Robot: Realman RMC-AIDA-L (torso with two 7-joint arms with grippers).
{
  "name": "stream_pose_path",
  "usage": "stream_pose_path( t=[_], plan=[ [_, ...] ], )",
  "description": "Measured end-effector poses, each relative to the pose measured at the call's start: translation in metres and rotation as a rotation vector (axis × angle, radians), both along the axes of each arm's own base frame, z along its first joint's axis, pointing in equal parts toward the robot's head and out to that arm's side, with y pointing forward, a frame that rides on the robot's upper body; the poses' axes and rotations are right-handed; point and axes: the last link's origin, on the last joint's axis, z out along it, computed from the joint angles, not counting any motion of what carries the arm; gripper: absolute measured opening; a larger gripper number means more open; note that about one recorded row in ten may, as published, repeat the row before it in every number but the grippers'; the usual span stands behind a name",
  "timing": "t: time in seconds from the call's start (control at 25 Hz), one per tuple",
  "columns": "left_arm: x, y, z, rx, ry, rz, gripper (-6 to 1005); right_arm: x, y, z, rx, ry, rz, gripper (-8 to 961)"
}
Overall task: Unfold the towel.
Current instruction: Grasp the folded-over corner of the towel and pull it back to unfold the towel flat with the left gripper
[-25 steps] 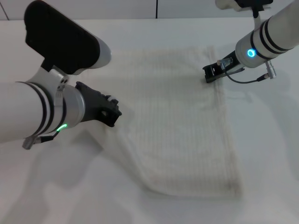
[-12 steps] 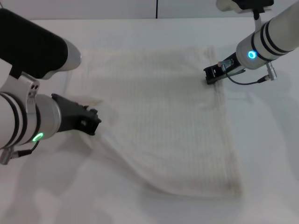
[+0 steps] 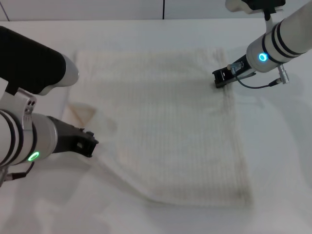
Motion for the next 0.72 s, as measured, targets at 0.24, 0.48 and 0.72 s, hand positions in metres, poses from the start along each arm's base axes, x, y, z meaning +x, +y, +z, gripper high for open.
stream_pose_path(
  t=[0.24,0.48,0.72],
  plan=[
    [-0.01,-0.004,0.003,0.002,0.009,0.088,65,-0.001,0.0,0.0,0.002,0.001,0.002,-1],
    [-0.017,-0.008,0.003,-0.011,0.025,0.145,64,-0.001,0.001,0.001,0.002,0.001,0.003,-1],
    [-0.029,-0.007,0.005,-0.001,0.033,0.214,65,0.0,0.0,0.0,-0.001,0.0,0.003,-2]
  ],
)
